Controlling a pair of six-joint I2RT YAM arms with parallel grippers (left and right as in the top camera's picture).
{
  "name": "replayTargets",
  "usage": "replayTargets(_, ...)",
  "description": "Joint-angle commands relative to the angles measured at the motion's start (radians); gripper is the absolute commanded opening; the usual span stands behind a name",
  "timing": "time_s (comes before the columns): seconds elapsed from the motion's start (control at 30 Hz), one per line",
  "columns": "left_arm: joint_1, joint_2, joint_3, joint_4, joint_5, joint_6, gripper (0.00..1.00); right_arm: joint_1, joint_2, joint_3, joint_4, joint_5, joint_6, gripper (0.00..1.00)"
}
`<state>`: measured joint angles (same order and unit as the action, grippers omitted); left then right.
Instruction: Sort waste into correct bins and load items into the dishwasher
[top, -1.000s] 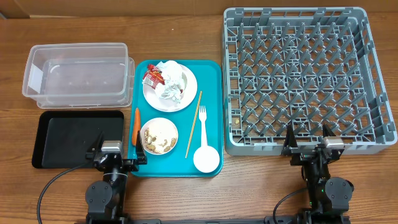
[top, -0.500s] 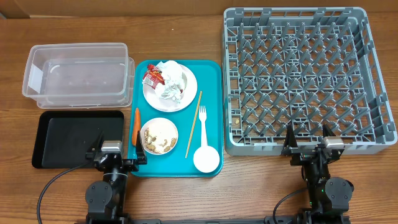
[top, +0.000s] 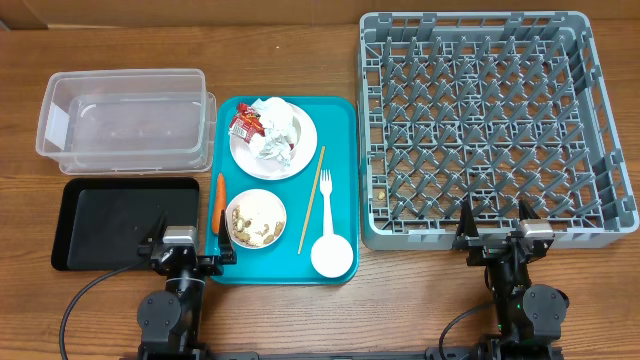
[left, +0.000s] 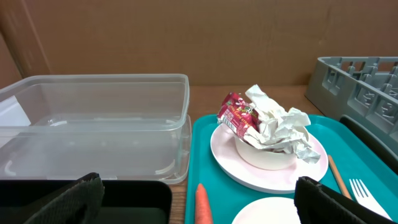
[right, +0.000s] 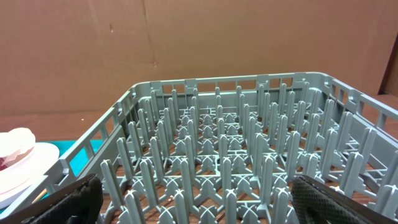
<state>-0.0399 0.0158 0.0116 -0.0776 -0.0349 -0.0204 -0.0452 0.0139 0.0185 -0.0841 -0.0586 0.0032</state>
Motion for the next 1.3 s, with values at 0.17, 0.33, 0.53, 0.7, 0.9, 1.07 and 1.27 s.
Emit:
replayTargets(0.17, -0.006, -0.006, -0.007, 0.004, 0.002, -0.005, 1.00, -0.005, -0.011, -0.011, 0.003, 0.012, -0.004, 1.00)
replayTargets(0.33, -0.006, -0.006, -0.007, 0.004, 0.002, -0.005, 1.00, -0.005, -0.011, -0.011, 0.003, 0.012, -0.004, 1.00)
replayTargets(0.53, -0.006, -0.006, -0.007, 0.004, 0.002, -0.005, 1.00, -0.005, -0.011, -0.011, 0.003, 0.012, -0.004, 1.00)
replayTargets(0.7, -0.006, -0.006, -0.007, 0.004, 0.002, -0.005, 1.00, -0.005, -0.011, -0.011, 0.003, 0.012, -0.004, 1.00)
replayTargets(0.9, -0.006, -0.006, -0.007, 0.004, 0.002, -0.006, 1.00, -0.005, -0.011, -0.011, 0.003, 0.012, -0.004, 1.00)
replayTargets(1.07, -0.006, -0.006, -0.007, 0.004, 0.002, -0.005, 1.00, -0.005, -0.011, -0.011, 0.003, 0.012, -0.004, 1.00)
replayTargets(1.27, -0.006, -0.006, -0.007, 0.009, -0.029, 0.043, 1.00, -0.005, -0.011, -0.011, 0.003, 0.012, -0.004, 1.00)
